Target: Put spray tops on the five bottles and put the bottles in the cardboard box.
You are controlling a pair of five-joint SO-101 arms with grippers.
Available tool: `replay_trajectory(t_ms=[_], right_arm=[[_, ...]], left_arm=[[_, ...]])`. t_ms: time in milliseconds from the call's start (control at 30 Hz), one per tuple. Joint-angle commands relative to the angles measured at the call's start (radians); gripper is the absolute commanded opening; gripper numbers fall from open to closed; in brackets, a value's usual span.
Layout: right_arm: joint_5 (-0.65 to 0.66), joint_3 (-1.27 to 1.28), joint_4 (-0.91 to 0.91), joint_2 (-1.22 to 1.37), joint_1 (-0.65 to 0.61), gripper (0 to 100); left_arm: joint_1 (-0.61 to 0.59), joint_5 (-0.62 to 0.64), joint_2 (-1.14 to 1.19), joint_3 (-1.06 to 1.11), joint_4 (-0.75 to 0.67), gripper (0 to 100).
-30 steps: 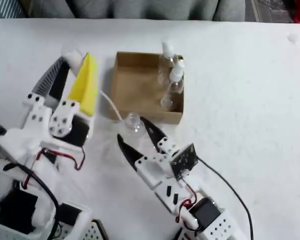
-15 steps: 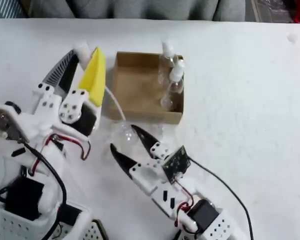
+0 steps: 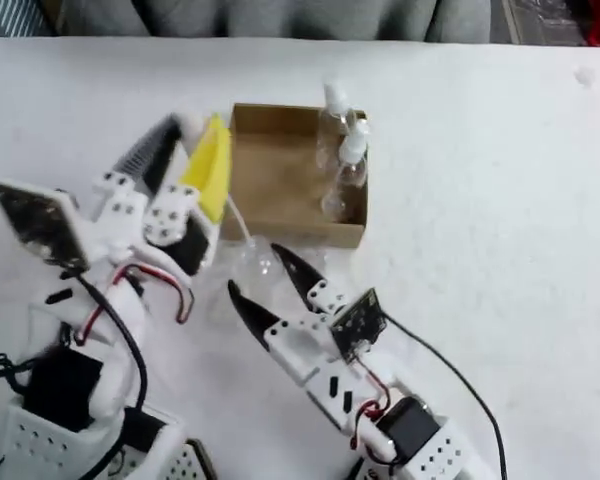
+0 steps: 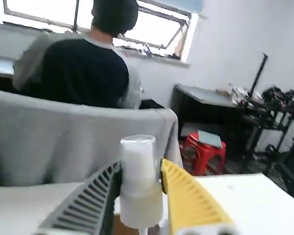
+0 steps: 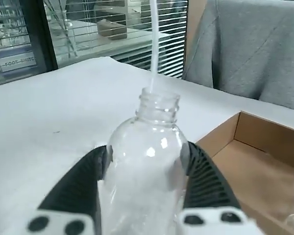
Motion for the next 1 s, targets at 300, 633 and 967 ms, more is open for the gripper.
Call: replay_trajectory(t_ms=[300, 633, 967], right_arm=[[0.014, 0.009, 0.004, -0.013, 0.01, 1.5], [0.014, 0.009, 0.004, -0.013, 0.01, 1.5], [0.014, 0.009, 0.004, -0.013, 0.061, 1.5]], left_arm=[[0.128, 0.014, -0.001, 0.054, 0.195, 2], [0.128, 0.014, -0.001, 0.175, 0.195, 2], [0.193, 0.014, -0.305, 0.39, 0.195, 2]])
